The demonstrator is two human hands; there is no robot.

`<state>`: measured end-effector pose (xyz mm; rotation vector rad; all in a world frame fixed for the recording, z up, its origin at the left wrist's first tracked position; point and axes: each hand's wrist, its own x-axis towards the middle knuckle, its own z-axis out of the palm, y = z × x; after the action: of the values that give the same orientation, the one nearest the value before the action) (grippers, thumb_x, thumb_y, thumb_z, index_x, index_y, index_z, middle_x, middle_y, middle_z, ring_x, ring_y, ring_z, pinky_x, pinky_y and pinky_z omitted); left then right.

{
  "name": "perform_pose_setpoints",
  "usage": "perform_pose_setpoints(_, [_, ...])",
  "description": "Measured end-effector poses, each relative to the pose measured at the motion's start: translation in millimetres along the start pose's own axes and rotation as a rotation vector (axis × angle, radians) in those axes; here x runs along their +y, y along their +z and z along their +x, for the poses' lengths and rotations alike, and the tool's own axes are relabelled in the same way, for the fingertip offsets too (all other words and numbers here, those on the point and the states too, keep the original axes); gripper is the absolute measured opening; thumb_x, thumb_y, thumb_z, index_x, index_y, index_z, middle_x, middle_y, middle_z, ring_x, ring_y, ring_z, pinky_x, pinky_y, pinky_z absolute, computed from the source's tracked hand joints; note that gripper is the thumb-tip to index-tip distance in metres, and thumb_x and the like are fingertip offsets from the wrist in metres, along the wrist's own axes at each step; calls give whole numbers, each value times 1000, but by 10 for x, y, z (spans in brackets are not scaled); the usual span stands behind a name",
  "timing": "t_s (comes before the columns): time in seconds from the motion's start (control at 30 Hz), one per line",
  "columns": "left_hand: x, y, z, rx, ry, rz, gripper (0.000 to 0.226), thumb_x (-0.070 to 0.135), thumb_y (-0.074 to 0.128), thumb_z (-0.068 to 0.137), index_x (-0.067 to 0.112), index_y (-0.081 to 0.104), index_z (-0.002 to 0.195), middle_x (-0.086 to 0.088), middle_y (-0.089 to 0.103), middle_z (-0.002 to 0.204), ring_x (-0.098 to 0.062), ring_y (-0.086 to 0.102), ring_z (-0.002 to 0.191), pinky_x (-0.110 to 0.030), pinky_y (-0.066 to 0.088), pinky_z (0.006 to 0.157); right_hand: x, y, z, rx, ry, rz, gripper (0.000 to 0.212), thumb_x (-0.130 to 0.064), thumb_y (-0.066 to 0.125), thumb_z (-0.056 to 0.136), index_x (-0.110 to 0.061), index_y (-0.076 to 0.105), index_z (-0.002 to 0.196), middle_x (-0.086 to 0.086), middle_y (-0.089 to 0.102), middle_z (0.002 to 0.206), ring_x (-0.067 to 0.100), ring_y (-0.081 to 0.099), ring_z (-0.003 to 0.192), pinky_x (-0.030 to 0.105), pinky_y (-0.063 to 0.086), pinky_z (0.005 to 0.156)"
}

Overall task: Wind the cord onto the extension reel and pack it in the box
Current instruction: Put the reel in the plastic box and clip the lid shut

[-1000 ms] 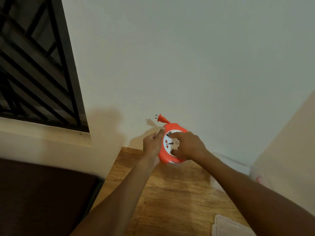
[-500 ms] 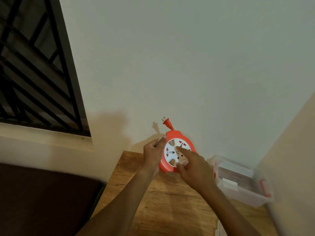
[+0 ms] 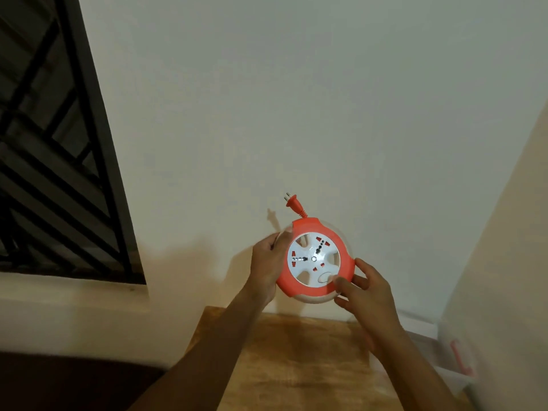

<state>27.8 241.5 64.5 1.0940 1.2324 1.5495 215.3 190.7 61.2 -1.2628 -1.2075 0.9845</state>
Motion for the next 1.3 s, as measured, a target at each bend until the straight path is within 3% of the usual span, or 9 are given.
perform_pose_setpoints(0.1, [226,27,161,-65,17,41,32,47,62,103,21,81,102,0,84,96,-25,81,89,-40,65,80,-210,-29,77,6,-44,18,62,-20,75,85,-22,47,140,4,60,131,27,60,114,45,58,85])
perform_pose_setpoints(0.3, [556,75,416,-136,-28,43,33,41,61,90,12,75,95,-6,78,87,-24,70,78,-38,53,71,-528,-30,322,17,-117,-44,60,-16,74,84,-21,47,138,3,57,132,26,56,118,54,53,93])
perform_pose_setpoints(0.43, [743,105,534,-151,12,81,31,43,63,91,15,70,101,-5,78,90,-23,72,81,-37,53,69,-713,-28,487,-25,-170,-88,50,-14,74,83,-26,52,126,2,61,125,23,58,115,48,58,85])
perform_pose_setpoints(0.57, [814,39,573,-116,90,175,49,52,80,88,6,70,102,1,80,88,-10,75,70,-19,53,51,-754,0,542,-57,-205,-124,61,-12,73,83,-16,49,138,6,61,127,25,59,113,43,61,78])
perform_pose_setpoints(0.7, [597,-129,510,-37,37,174,46,47,83,87,3,69,92,-13,73,82,-22,69,70,-27,52,56,-535,53,453,-108,-183,-131,59,-12,74,82,-15,51,137,9,65,119,26,65,104,42,61,76])
perform_pose_setpoints(0.83, [162,-320,359,-13,-69,186,38,45,81,89,9,70,85,-1,77,71,-7,71,51,-18,49,44,-153,172,363,-151,-92,-127,55,-11,76,81,-16,56,132,7,68,112,24,67,98,41,61,74])
perform_pose_setpoints(1.0, [-342,-564,183,-4,-198,271,24,31,75,97,11,73,86,1,80,72,-12,74,53,-19,52,45,410,388,251,-184,73,-119,52,-6,75,82,-12,56,129,10,71,107,25,71,90,39,62,71])
perform_pose_setpoints(1.17, [-774,-852,-15,-73,-397,360,22,-2,68,92,-11,73,112,-26,77,106,-38,75,92,-39,62,77,1011,565,44,-187,317,-24,34,0,72,82,-7,65,114,13,74,95,28,73,84,46,60,77])
perform_pose_setpoints(1.3, [-1104,-1075,-242,-25,-519,325,10,-4,71,88,1,75,96,-2,78,68,-21,74,65,-25,54,48,1400,735,-183,-182,464,40,23,10,69,81,-4,68,100,17,75,83,29,70,75,42,59,72])
